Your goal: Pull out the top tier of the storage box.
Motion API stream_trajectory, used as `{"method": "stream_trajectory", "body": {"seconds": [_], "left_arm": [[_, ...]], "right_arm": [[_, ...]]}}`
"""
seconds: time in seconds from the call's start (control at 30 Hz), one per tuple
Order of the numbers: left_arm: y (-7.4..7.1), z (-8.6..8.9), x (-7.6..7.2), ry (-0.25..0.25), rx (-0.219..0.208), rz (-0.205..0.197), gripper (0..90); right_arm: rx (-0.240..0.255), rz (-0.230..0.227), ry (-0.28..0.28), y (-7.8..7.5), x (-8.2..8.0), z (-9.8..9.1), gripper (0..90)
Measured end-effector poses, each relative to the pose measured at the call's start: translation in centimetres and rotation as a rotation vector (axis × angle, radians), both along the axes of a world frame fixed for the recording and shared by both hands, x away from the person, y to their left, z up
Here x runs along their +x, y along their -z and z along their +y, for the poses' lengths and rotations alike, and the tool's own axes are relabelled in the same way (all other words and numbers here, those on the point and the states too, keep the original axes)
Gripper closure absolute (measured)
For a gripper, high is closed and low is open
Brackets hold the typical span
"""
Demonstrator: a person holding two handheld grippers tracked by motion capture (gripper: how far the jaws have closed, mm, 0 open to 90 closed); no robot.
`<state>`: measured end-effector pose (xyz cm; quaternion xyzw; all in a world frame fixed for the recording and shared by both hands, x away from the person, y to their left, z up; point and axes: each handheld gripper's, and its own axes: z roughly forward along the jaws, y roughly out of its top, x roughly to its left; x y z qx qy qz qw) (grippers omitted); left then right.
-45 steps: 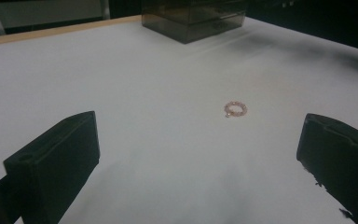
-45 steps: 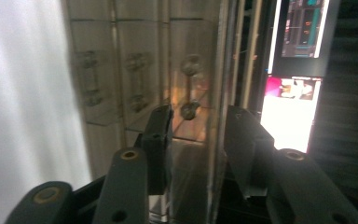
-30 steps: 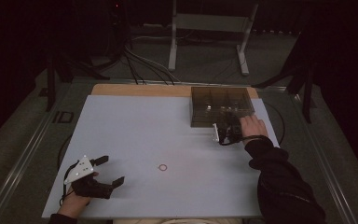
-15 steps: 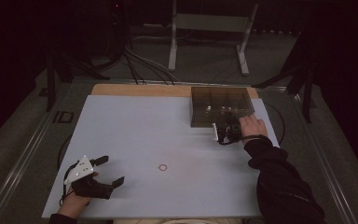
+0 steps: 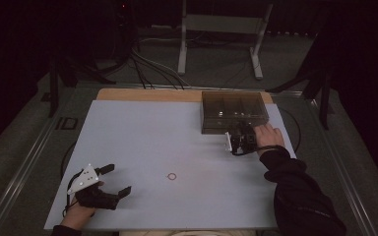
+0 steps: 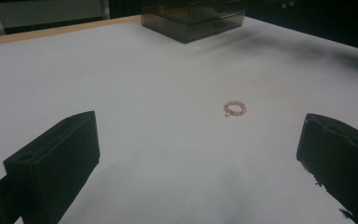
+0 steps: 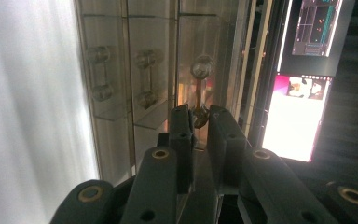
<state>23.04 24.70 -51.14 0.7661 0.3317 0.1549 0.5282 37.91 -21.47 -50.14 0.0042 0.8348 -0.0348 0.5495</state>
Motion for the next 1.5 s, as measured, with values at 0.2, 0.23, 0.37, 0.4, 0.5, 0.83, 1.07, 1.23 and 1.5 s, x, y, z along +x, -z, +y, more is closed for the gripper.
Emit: {"method": "stream_trajectory", "body": {"seconds": [0.2,0.23,0.37,0.4,0.5,0.83,1.07,1.23,1.5], "left_arm": [[0.0,0.0,0.0,0.0,0.0,0.0,0.0],[0.0,0.0,0.0,0.0,0.003,0.001,0.0],[0.0,0.0,0.0,0.0,0.0,-0.001,0.0],[0.0,0.0,0.0,0.0,0.002,0.001,0.0],[0.0,0.0,0.0,0.001,0.001,-0.001,0.0],[0.0,0.0,0.0,0.0,0.005,0.003,0.0],[0.0,0.0,0.0,0.001,0.001,0.002,0.0],[0.0,0.0,0.0,-0.001,0.001,0.005,0.0],[0.0,0.0,0.0,-0.002,-0.005,0.002,0.0]], "right_arm": [[0.011,-0.002,-0.01,0.1,-0.8,-0.1,81.0],[0.012,0.0,-0.011,0.1,-0.9,-0.1,81.0],[0.014,0.001,-0.014,0.0,-1.3,-0.2,81.0],[0.011,0.003,-0.014,0.0,-1.4,-0.2,81.0],[0.011,0.005,-0.019,0.2,-1.4,-0.2,80.9],[0.014,0.007,-0.023,0.2,-1.4,-0.3,80.7],[0.017,0.018,-0.029,0.1,-1.4,-0.4,80.3],[0.03,0.029,-0.038,0.0,-1.3,-0.6,79.7],[0.068,0.058,-0.091,-0.6,-1.6,-0.7,75.0]]}}
